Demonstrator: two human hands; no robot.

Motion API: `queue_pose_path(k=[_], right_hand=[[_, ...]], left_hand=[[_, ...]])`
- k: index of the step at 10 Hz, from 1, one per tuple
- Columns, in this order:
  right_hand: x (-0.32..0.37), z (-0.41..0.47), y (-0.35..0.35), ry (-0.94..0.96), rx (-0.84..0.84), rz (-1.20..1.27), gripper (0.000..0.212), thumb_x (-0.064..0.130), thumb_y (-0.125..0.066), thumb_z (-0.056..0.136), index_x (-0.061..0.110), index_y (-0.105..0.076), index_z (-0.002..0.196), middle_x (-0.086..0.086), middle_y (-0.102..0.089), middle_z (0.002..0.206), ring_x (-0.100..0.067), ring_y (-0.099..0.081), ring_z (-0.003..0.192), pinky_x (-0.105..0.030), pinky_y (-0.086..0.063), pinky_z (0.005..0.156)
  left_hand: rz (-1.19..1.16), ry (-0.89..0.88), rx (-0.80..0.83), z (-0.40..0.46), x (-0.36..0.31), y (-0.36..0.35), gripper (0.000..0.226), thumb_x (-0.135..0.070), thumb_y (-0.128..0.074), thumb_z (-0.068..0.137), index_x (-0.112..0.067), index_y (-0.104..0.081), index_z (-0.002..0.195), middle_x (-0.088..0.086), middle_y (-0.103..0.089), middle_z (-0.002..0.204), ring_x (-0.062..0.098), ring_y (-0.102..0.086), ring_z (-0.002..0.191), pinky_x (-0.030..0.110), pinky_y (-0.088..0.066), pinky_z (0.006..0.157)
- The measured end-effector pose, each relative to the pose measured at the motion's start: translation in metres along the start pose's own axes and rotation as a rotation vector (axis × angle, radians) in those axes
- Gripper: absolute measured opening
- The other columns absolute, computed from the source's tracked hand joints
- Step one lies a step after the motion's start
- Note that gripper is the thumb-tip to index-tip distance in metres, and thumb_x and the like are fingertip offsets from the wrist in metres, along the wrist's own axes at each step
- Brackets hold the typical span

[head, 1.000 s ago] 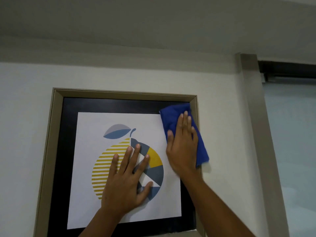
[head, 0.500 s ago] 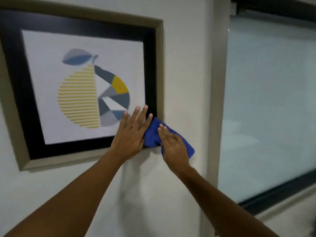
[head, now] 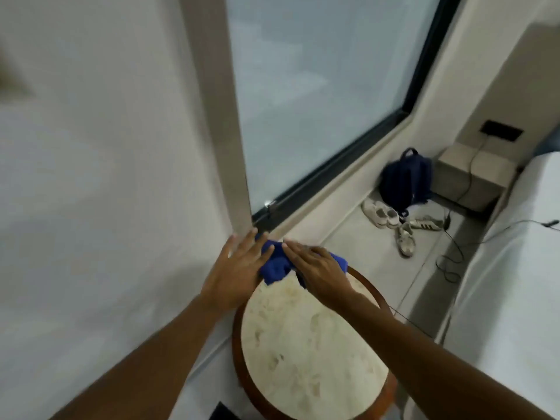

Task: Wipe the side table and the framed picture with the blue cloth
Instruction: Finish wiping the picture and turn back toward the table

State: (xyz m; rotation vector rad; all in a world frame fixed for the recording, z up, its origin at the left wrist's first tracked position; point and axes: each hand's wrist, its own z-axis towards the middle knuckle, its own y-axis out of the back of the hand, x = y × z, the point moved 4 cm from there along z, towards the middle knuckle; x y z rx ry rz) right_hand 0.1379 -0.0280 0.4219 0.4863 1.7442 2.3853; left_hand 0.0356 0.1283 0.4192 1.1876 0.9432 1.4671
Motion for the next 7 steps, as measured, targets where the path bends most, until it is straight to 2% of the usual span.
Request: queue_pose_path(k=[1, 2, 3, 4, 5, 6, 7], right_hand=[[-0.050, -0.072, -0.100, -0.052, 0.156, 0.001, 0.081, 0.009, -0.076, 0.076, 0.018, -0.037, 0.147, -0.001, -0.043, 0.149, -0.019, -0.041, 0.136, -0.040, -0.043, 0.104], [-0.081, -0.119, -0.183, -0.129, 0.244, -0.007, 0.084, 0.010, -0.078, 0.074, 0.021, -0.038, 0.147, 0.003, -0.042, 0.150, -0.017, -0.039, 0.137, -0.038, -0.044, 0.103], [-0.103, -0.181, -0.293, -0.301, 0.420, -0.001, 0.076, 0.018, -0.074, 0.080, 0.020, -0.038, 0.147, 0.002, -0.036, 0.153, -0.020, -0.031, 0.141, -0.041, -0.041, 0.105], [-0.109, -0.220, -0.361, -0.391, 0.490, -0.002, 0.065, 0.037, -0.046, 0.099, 0.022, -0.015, 0.153, 0.002, -0.002, 0.160, -0.020, -0.008, 0.148, -0.041, -0.018, 0.116], [-0.103, -0.253, -0.412, -0.548, 0.459, 0.062, 0.067, 0.053, -0.024, 0.100, 0.019, -0.006, 0.154, 0.001, 0.006, 0.161, -0.016, 0.003, 0.149, -0.037, 0.000, 0.118], [-0.110, -0.239, -0.401, -0.547, 0.521, 0.077, 0.071, 0.056, -0.022, 0.098, 0.017, -0.001, 0.154, 0.002, 0.011, 0.160, -0.015, 0.009, 0.148, -0.037, -0.005, 0.119], [-0.117, -0.220, -0.369, -0.522, 0.654, 0.127, 0.072, 0.058, -0.019, 0.098, 0.016, 0.002, 0.154, 0.001, 0.016, 0.159, -0.016, 0.009, 0.148, -0.038, -0.012, 0.118]], left_hand=[[-0.180, -0.039, 0.137, -0.007, -0.073, -0.122, 0.060, -0.028, -0.069, 0.083, -0.019, -0.054, 0.141, 0.009, -0.054, 0.148, 0.032, -0.048, 0.138, 0.053, -0.038, 0.114], [-0.253, -0.075, 0.235, -0.019, -0.119, -0.215, 0.053, -0.030, -0.062, 0.086, -0.020, -0.057, 0.138, 0.006, -0.057, 0.146, 0.030, -0.050, 0.137, 0.049, -0.032, 0.112], [-0.303, -0.130, 0.420, -0.050, -0.177, -0.326, 0.052, -0.038, -0.040, 0.091, -0.019, -0.063, 0.134, 0.002, -0.059, 0.144, 0.026, -0.050, 0.137, 0.047, -0.044, 0.110], [-0.335, -0.121, 0.511, -0.070, -0.204, -0.383, 0.064, -0.049, -0.040, 0.087, -0.015, -0.058, 0.138, 0.006, -0.053, 0.149, 0.025, -0.044, 0.139, 0.045, -0.047, 0.108], [-0.465, -0.074, 0.508, -0.096, -0.228, -0.425, 0.087, -0.063, -0.047, 0.085, -0.011, -0.034, 0.153, 0.010, -0.024, 0.163, 0.030, -0.022, 0.150, 0.050, -0.018, 0.119], [-0.406, -0.056, 0.599, -0.081, -0.222, -0.417, 0.095, -0.075, -0.031, 0.089, -0.013, -0.011, 0.158, 0.007, 0.000, 0.167, 0.029, 0.003, 0.154, 0.050, 0.002, 0.123], [-0.318, -0.112, 0.684, -0.064, -0.216, -0.385, 0.093, -0.073, -0.024, 0.092, -0.012, 0.000, 0.158, 0.009, 0.008, 0.168, 0.030, 0.013, 0.154, 0.052, 0.010, 0.124]])
